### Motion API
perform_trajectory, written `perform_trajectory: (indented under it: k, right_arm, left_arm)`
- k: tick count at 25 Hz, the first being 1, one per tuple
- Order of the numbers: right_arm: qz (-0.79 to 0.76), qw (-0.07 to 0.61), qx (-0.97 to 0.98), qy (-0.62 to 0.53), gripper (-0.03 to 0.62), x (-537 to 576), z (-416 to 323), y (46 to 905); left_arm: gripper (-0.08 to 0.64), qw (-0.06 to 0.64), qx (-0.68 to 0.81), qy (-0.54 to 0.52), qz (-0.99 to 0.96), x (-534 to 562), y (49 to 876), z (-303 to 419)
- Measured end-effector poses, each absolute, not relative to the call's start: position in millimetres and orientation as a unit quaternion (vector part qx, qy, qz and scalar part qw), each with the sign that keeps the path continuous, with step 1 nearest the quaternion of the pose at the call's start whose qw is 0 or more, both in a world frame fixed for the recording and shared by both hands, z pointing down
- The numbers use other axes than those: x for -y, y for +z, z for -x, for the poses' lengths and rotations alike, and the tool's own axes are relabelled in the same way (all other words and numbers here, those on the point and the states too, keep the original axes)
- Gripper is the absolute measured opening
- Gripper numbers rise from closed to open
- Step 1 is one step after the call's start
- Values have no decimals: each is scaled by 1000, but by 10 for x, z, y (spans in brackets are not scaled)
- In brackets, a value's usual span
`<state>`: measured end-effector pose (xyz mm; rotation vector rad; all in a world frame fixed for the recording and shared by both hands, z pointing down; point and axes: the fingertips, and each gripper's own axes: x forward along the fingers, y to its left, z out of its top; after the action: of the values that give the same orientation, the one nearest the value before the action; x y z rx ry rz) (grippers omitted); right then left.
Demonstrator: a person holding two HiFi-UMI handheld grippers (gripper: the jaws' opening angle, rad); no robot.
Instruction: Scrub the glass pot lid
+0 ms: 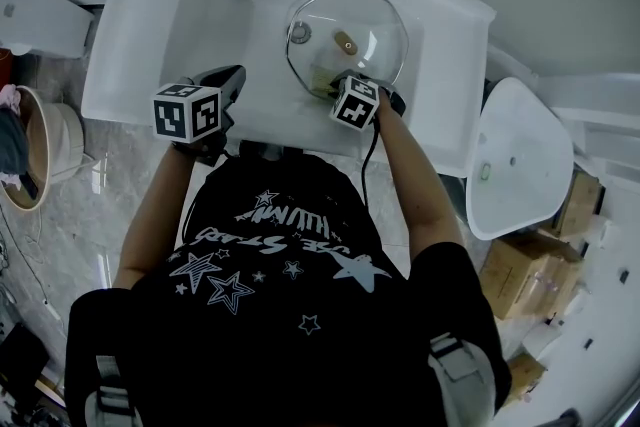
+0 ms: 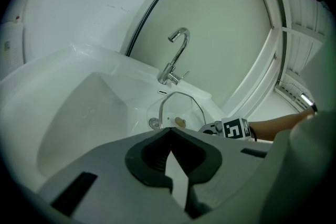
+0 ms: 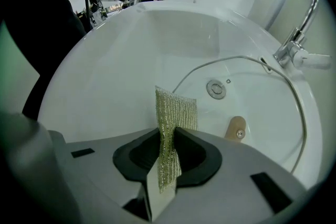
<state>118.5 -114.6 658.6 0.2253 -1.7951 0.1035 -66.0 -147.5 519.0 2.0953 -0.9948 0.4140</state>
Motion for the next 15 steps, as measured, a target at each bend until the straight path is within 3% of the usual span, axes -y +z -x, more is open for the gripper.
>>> perform_trajectory:
  k: [8,15]
  right_arm:
    - [-46,616,781,95,78,972,-1195,6580]
    - [-54,603,794,53,69,1127,-1254,6377]
  left_arm:
    - [8,383,383,165,-824,1512,5203,582]
    - [8,382,382,163,-825,1569,5186,550]
